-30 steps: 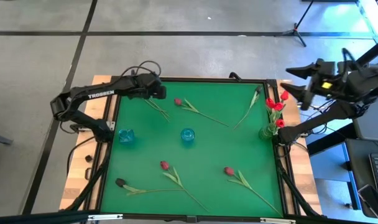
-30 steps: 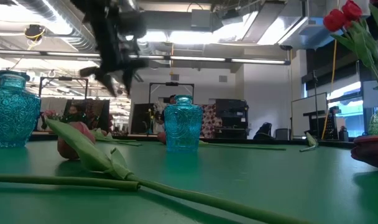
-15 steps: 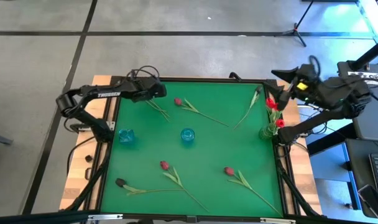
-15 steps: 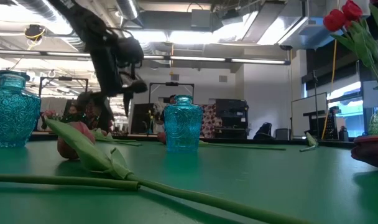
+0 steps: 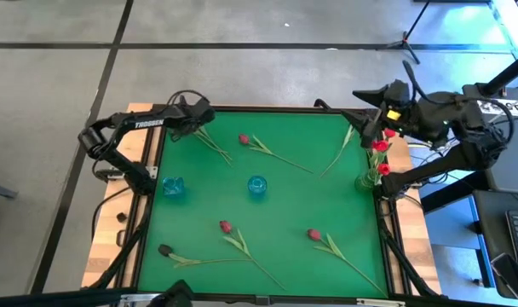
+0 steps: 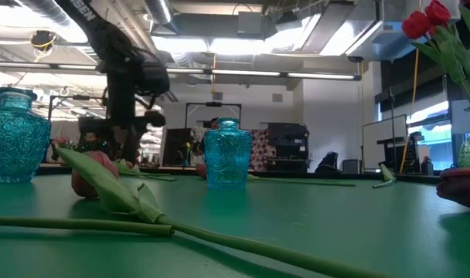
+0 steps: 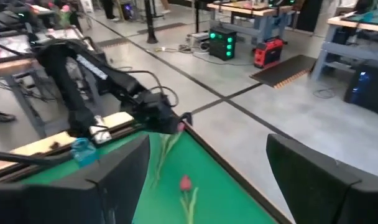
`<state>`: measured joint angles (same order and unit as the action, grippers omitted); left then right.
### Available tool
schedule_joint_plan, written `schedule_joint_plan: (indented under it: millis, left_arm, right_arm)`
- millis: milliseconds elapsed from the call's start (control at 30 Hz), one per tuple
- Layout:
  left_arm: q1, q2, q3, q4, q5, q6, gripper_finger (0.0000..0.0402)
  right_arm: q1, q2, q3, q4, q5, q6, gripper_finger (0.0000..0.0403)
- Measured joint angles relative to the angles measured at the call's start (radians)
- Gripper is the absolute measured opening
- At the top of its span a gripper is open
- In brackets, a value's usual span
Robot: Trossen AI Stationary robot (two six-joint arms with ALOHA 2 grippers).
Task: Sort flowers into vase by color
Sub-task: Put the black flower into the right blue flower vase
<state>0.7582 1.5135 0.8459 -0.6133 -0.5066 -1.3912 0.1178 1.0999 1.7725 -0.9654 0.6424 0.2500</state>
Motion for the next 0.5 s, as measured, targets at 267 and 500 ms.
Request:
schedule_joint_plan:
  millis: [267, 500]
  left_arm:
    - [0.086, 0.0, -0.001, -0.096, -0.022, -0.119, 0.0179]
    - [0.2, 0.04, -0.003, -0.126, 0.056, -0.184, 0.0179]
  right_arm:
    - [-0.169, 0.017, 0.0, 0.019, -0.174, -0.083, 0.0321]
    - [-0.245, 0.048, 0.0, 0.016, -0.277, -0.13, 0.0321]
